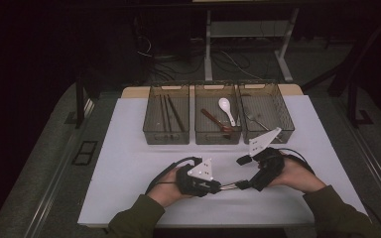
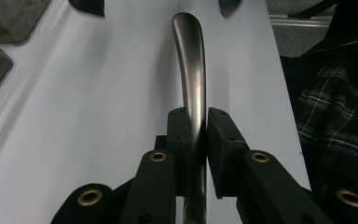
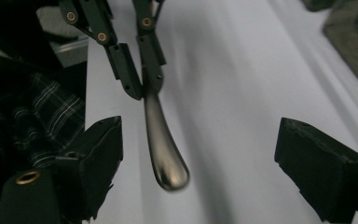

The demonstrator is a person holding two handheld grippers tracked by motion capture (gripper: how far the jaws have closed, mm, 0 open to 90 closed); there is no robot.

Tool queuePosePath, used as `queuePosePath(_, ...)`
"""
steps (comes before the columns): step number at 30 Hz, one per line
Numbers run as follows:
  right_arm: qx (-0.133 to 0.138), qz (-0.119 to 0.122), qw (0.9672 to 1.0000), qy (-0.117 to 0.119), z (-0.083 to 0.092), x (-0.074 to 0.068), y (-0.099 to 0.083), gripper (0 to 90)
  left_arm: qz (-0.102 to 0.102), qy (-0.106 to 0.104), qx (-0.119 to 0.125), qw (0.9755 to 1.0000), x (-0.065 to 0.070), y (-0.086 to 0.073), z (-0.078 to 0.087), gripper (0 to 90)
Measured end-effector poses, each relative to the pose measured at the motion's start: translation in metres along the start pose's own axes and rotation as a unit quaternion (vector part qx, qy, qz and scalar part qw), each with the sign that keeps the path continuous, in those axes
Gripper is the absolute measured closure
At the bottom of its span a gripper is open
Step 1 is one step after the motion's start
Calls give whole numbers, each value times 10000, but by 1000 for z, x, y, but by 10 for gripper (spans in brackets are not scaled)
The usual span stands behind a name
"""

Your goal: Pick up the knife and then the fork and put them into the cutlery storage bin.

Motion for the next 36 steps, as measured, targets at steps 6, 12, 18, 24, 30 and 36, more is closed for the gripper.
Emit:
queuePosePath(6, -334, 295, 9984, 350, -14, -6, 16, 223, 4, 40, 62, 10000, 1, 2, 2, 786)
queuePosePath(12, -578, 410, 9958, 580, -24, -9, 24, 317, -13, 43, 86, 10000, 2, 4, 1, 786)
queuePosePath(18, -986, 454, 9908, 805, -32, -11, 28, 448, -90, 42, 68, 9999, 3, 6, 1, 786)
queuePosePath(24, -1280, 539, 9855, 980, -40, -12, 26, 611, -127, 12, -40, 9999, 5, 10, 2, 785)
queuePosePath(30, -1307, 599, 9826, 1179, -41, -13, 26, 749, -236, 66, -73, 9997, 6, 13, 3, 785)
queuePosePath(36, -1200, 580, 9841, 1175, -38, -12, 26, 769, -174, 59, -8, 9998, 7, 14, 4, 786)
Point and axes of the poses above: each handheld gripper's, and its own axes: z roughly backward along the jaws, y roughly out of its top, x roughly to its right, the point moved 1 cm from there along -z, roughly forward along the jaws, and after that the axes turned 10 degrees about -y, right-handed, at the moved point
